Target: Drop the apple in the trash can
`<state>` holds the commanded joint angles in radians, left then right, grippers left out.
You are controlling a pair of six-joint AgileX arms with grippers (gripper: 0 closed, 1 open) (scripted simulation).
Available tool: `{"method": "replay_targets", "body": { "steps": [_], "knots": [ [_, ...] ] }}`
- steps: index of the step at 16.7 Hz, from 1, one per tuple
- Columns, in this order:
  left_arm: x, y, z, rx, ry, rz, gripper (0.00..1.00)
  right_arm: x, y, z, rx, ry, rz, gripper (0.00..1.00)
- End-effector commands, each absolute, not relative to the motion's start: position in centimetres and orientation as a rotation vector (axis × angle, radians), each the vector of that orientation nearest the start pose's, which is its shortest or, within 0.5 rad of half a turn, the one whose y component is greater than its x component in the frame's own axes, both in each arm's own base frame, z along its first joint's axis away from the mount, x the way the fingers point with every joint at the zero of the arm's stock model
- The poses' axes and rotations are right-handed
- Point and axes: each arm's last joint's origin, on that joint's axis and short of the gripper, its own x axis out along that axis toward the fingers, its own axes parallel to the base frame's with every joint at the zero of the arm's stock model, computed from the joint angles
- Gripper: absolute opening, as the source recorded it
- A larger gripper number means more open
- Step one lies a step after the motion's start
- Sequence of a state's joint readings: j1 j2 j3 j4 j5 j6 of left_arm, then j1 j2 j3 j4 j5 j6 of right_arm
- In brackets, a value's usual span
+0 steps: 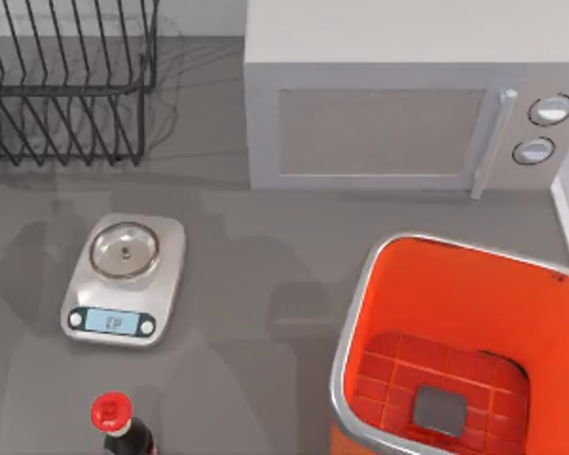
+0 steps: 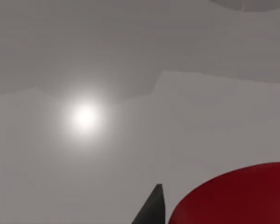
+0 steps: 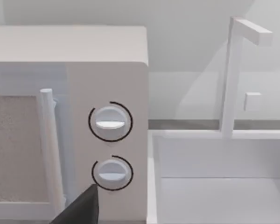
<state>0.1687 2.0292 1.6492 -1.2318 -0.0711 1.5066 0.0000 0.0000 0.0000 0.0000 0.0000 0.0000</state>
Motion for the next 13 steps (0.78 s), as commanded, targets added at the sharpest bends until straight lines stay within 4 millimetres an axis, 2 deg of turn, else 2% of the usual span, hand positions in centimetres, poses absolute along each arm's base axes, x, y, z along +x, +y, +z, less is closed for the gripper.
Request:
{"method": "replay_targets", "body": {
  "steps": [3,5,10,13],
  "knots": [
    [37.7,7.1,24.7,1.065,1.387,-1.01,0.0,10.6,-0.1,16.0,0.0,0.0,0.0,1.0],
    [37.4,7.0,26.2,1.069,1.378,-0.994,0.0,10.6,-0.1,16.0,0.0,0.0,0.0,1.0],
    [37.4,7.1,26.2,1.067,1.379,-0.994,0.0,10.6,-0.1,16.0,0.0,0.0,0.0,1.0],
    [38.1,5.4,26.3,1.151,1.337,-1.075,0.0,10.6,-0.1,16.0,0.0,0.0,0.0,1.0]
  ]
}}
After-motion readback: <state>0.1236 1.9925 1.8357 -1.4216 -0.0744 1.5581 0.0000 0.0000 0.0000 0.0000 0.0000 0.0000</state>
